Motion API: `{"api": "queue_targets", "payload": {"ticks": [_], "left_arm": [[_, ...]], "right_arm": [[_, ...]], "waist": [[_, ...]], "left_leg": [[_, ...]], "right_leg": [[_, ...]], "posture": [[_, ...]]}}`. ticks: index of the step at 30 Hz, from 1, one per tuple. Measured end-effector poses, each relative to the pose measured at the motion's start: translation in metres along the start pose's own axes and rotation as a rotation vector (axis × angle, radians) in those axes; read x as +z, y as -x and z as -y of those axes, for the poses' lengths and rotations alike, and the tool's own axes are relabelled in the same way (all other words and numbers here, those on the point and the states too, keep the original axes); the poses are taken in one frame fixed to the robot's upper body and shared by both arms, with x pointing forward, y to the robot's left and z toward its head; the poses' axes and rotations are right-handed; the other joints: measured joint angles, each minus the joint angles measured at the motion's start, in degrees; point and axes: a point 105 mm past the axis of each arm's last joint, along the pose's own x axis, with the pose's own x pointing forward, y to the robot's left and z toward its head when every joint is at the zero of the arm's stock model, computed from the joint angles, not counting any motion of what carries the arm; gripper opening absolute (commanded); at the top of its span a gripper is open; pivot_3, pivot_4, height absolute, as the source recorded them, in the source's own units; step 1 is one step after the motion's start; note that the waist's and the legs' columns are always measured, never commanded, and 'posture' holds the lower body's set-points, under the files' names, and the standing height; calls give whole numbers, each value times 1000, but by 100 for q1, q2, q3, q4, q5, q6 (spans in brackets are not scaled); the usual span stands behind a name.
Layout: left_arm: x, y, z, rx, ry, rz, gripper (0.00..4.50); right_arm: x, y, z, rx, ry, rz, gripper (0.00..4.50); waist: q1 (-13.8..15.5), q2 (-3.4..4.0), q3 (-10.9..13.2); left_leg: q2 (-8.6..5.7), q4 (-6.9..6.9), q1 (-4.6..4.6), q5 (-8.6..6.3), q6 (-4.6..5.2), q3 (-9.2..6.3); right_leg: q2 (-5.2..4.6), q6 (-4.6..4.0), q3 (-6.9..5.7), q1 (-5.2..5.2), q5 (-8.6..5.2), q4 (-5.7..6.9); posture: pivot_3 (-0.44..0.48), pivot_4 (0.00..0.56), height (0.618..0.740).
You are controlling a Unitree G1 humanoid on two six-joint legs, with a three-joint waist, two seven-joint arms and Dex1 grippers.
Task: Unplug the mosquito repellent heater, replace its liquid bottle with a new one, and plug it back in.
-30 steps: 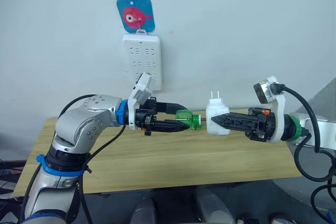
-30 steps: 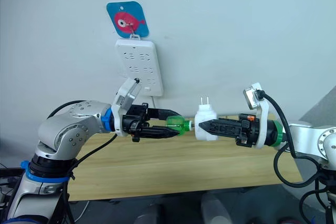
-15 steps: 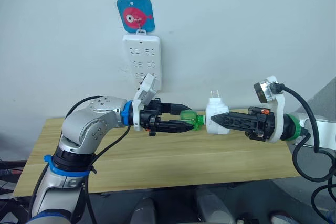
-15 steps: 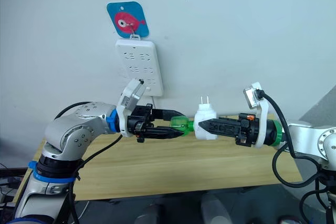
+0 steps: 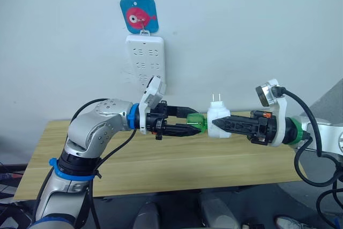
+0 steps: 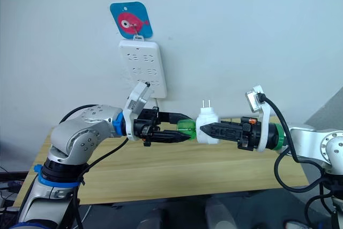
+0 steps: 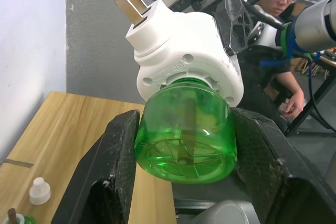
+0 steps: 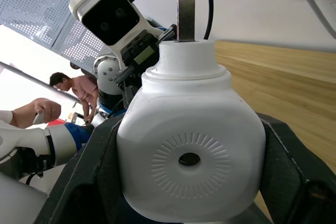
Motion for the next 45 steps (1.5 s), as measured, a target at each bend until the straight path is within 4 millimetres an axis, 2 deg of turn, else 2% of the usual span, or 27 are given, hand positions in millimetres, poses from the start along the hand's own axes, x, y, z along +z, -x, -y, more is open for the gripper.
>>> {"api": "queue_targets", "payload": {"ticks": [6,8,10,11,17,26,36,38,41,45], "left_arm": [[-1,-3,-2,10,-14,2,2354],[-2,-3,-3,13,-11,2,2354],[-1,-9,-1,-9,-12,25,2354],[-2,-13,1,-26,-10,30,2354],[-2,-15,1,-27,-16,38,2354],[1,-18,-12,43,-7,115,2354],[-1,-20,-25,113,22,163,2354],[-1,-20,-26,116,25,165,2354],[-1,-15,-25,107,40,160,2354],[-4,-9,-21,73,61,130,2354]], "right_arm": [[1,-1,2,-21,14,-1,2974],[1,-1,3,-30,15,-4,3753],[-4,-3,2,-27,11,-32,4346],[-6,-5,2,-22,6,-45,4500],[-9,0,4,-50,6,-78,4500],[-9,5,3,-60,8,-101,4500],[-29,9,-12,-36,127,-215,4500],[-41,15,-8,-83,189,-258,3944],[-58,35,19,-244,266,-316,2831],[-46,53,40,-330,400,-240,1332]], "waist": [[0,0,0],[-1,0,0],[5,1,-1],[4,1,-1],[-2,3,-2],[2,4,-3],[2,6,-10],[8,7,-25],[12,4,-53],[-30,4,-113]], "left_leg": [[0,14,0,0,0,0],[0,19,0,0,0,0],[-2,25,0,-1,1,-1],[-2,27,-2,-1,1,-1],[-1,30,0,0,1,1],[-2,31,-2,-1,1,2],[-2,32,-2,-1,1,1],[-2,30,-4,-1,1,-1],[-4,32,-5,-2,2,1],[-3,34,3,-1,2,8]], "right_leg": [[0,10,2,8,5,0],[0,12,3,9,6,0],[0,16,3,15,7,-1],[0,18,3,13,9,-2],[2,20,6,14,9,-2],[1,21,7,14,10,-3],[1,24,6,14,10,-3],[1,25,4,12,9,-6],[0,28,5,13,9,-12],[1,32,9,18,11,-13]], "posture": [[-174,86,733],[-174,86,733],[-180,86,733],[-180,86,733],[-184,86,733],[-189,81,733],[-205,71,733],[-205,71,733],[-213,68,733],[-226,60,733]]}}
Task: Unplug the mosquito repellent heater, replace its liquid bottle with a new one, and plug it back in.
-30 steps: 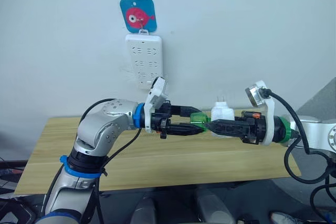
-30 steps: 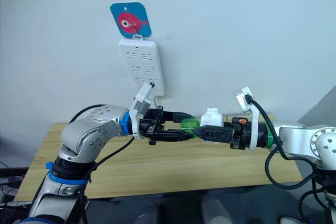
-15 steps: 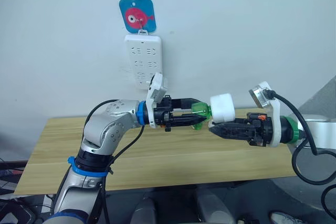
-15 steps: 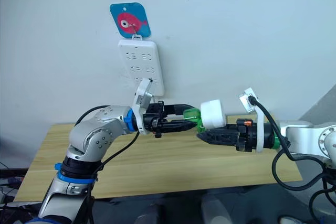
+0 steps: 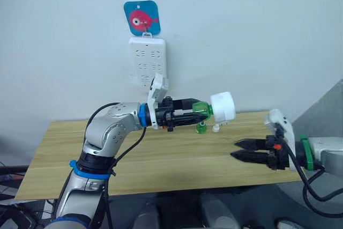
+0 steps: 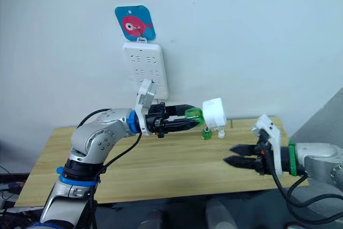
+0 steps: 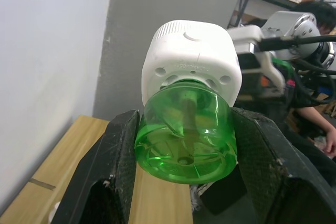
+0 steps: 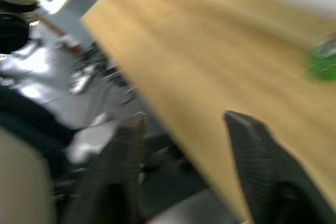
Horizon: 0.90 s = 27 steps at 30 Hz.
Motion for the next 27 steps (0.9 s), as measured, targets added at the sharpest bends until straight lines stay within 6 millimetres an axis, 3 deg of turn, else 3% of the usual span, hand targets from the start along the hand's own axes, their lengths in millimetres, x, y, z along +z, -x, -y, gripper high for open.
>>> {"api": "queue_targets", "payload": {"ticks": [3,4,7,10,15,27], "left_arm": [[-2,7,6,-47,33,-40,2354],[-3,8,8,-63,45,-49,2354],[-3,6,15,-116,78,-59,2354],[-2,6,18,-127,84,-68,2354],[-1,3,20,-142,100,-58,2354],[1,1,17,-117,68,-35,2352]], "right_arm": [[13,7,27,-81,35,63,198],[20,7,33,-97,52,92,27],[35,-4,38,-96,105,141,0],[36,-16,39,-74,113,141,0],[37,-37,24,34,86,142,0],[44,-41,-20,208,30,127,0]], "waist": [[-121,8,-45],[-146,12,-53],[-187,20,-75],[-175,22,-78],[-155,22,-79],[-151,23,-81]], "left_leg": [[1,-1,9,0,0,3],[0,-1,10,0,0,3],[3,-9,9,0,0,-5],[1,-10,4,-1,1,-8],[-1,-7,3,-1,2,-10],[-1,-5,3,-2,2,-9]], "right_leg": [[0,0,3,8,0,0],[1,0,4,8,0,1],[5,-1,0,6,-1,2],[2,-2,-1,3,0,2],[-1,-2,-2,5,0,3],[0,-2,-2,5,0,3]], "posture": [[-229,54,733],[-229,54,733],[-229,52,733],[-222,50,733],[-217,51,733],[-229,57,733]]}}
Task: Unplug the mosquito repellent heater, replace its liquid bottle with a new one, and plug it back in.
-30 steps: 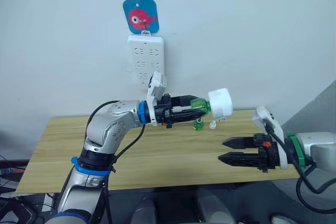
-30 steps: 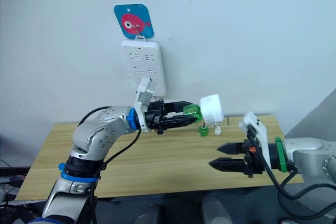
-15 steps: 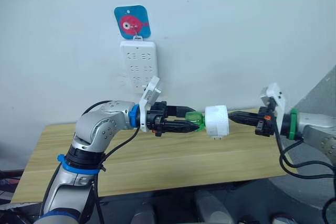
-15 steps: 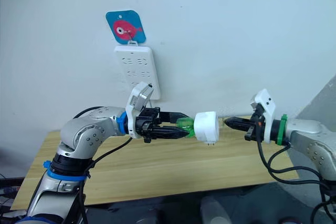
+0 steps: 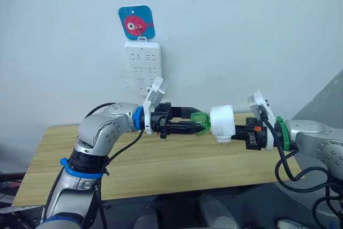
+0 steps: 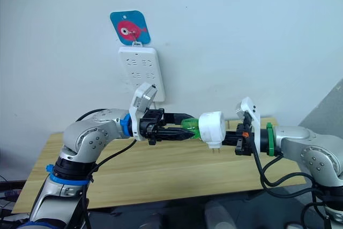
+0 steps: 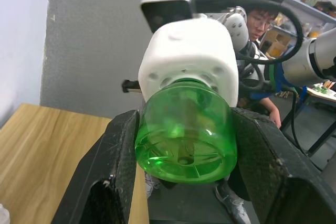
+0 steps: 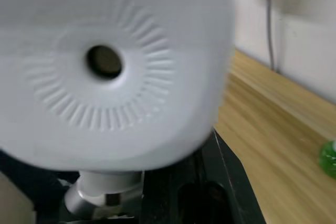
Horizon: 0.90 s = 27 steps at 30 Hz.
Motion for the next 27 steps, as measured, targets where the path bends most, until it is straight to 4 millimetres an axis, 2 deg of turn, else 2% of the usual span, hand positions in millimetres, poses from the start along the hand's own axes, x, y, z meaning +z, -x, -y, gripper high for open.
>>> {"api": "queue_targets", "payload": {"ticks": [8,16,27], "left_arm": [[-2,1,-13,76,-53,2,2352],[-8,3,-23,119,-94,-32,2350],[-26,6,-18,79,-134,-135,2344]], "right_arm": [[4,-2,-15,51,-8,-1,0],[20,-2,-32,112,23,33,0],[44,-6,-17,27,37,120,0]], "waist": [[-1,0,0],[-5,0,0],[-16,2,-1]], "left_leg": [[0,0,0,0,0,0],[0,-1,0,0,1,1],[1,-2,0,-1,2,3]], "right_leg": [[1,0,0,-1,0,0],[1,0,1,-1,0,0],[1,0,3,-3,0,0]], "posture": [[-236,61,733],[-241,62,733],[-237,62,733]]}}
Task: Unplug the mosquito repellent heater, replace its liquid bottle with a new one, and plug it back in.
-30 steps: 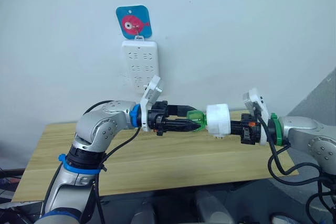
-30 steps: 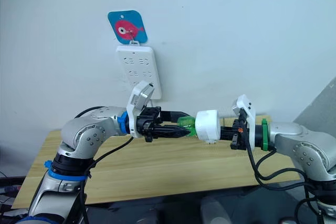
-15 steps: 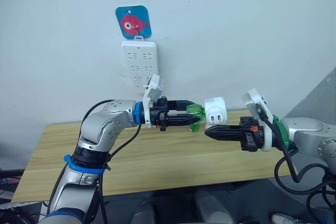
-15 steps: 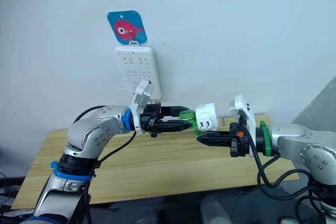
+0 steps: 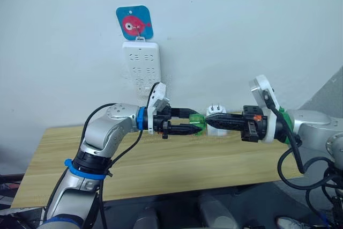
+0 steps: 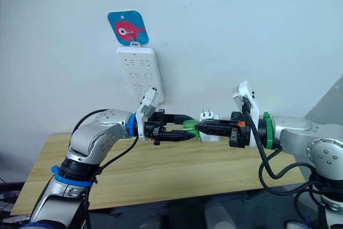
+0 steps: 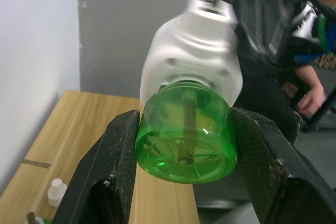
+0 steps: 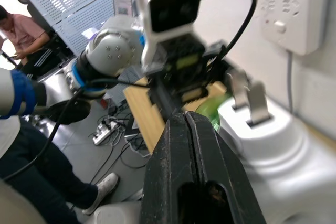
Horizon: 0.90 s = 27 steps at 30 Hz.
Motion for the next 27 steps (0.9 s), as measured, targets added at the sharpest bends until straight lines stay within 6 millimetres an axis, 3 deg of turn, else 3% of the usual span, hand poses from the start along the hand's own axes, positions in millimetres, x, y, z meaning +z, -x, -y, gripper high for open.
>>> {"api": "queue_targets", "payload": {"ticks": [9,14,23,27], "left_arm": [[-5,3,4,-24,-10,-17,2344],[-5,3,8,-53,30,-10,2344],[-6,4,9,-61,69,-10,2344],[-6,5,9,-62,67,-15,2344]], "right_arm": [[23,7,11,-35,-25,77,0],[16,9,18,-75,12,26,0],[13,6,3,33,14,11,0],[8,5,7,5,26,-21,0]], "waist": [[2,0,0],[7,0,0],[8,0,0],[8,0,0]], "left_leg": [[0,0,-1,-1,1,0],[0,0,-1,-1,2,0],[0,0,0,-1,2,0],[0,0,0,-1,2,0]], "right_leg": [[0,0,0,0,0,0],[0,1,0,-1,0,-1],[0,1,0,0,0,-1],[0,0,0,-1,0,-1]], "posture": [[-237,62,733],[-233,63,733],[-231,63,733],[-230,63,733]]}}
